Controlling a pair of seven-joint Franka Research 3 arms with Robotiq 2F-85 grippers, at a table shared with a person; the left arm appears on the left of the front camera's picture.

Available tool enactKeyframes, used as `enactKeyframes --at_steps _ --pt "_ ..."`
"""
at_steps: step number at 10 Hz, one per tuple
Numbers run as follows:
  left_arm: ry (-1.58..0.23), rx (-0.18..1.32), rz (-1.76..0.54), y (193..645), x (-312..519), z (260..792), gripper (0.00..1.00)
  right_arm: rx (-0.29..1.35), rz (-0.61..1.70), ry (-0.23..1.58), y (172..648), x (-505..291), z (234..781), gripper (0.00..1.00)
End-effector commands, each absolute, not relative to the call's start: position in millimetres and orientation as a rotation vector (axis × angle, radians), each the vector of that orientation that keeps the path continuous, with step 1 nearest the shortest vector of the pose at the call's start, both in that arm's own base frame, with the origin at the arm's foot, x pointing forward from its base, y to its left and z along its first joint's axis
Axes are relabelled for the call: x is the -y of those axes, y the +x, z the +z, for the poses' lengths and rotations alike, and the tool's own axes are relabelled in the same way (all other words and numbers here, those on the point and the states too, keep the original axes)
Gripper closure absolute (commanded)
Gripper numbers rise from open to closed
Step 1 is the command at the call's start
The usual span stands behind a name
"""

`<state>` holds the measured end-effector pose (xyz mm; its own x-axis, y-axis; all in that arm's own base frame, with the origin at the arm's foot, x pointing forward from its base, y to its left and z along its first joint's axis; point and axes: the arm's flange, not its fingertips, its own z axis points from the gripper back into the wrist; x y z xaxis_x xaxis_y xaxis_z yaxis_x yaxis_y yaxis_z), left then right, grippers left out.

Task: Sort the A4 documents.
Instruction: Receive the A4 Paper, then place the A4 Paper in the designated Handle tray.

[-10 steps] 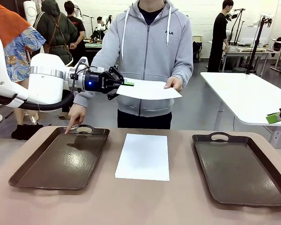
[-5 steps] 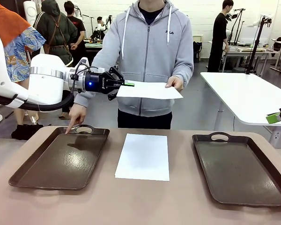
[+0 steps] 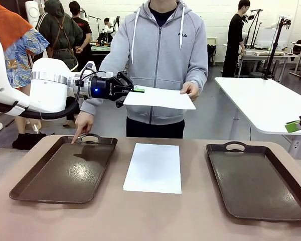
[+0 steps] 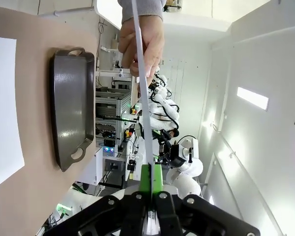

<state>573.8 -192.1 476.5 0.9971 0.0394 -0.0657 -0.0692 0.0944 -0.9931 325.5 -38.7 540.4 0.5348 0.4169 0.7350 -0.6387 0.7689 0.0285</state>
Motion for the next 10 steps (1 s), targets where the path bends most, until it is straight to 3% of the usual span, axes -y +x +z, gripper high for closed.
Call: enactKeyframes --at_steps 1,10 --pt "-1.469 -0.023 0.113 575.6 191.6 476.0 1.0 0.781 0.644 0.32 326.1 38.1 539.4 0.0" --pt "-1.469 -0.023 0.113 575.6 191.6 476.0 1.0 0.781 0.644 0.32 326.1 38.1 539.4 0.0"
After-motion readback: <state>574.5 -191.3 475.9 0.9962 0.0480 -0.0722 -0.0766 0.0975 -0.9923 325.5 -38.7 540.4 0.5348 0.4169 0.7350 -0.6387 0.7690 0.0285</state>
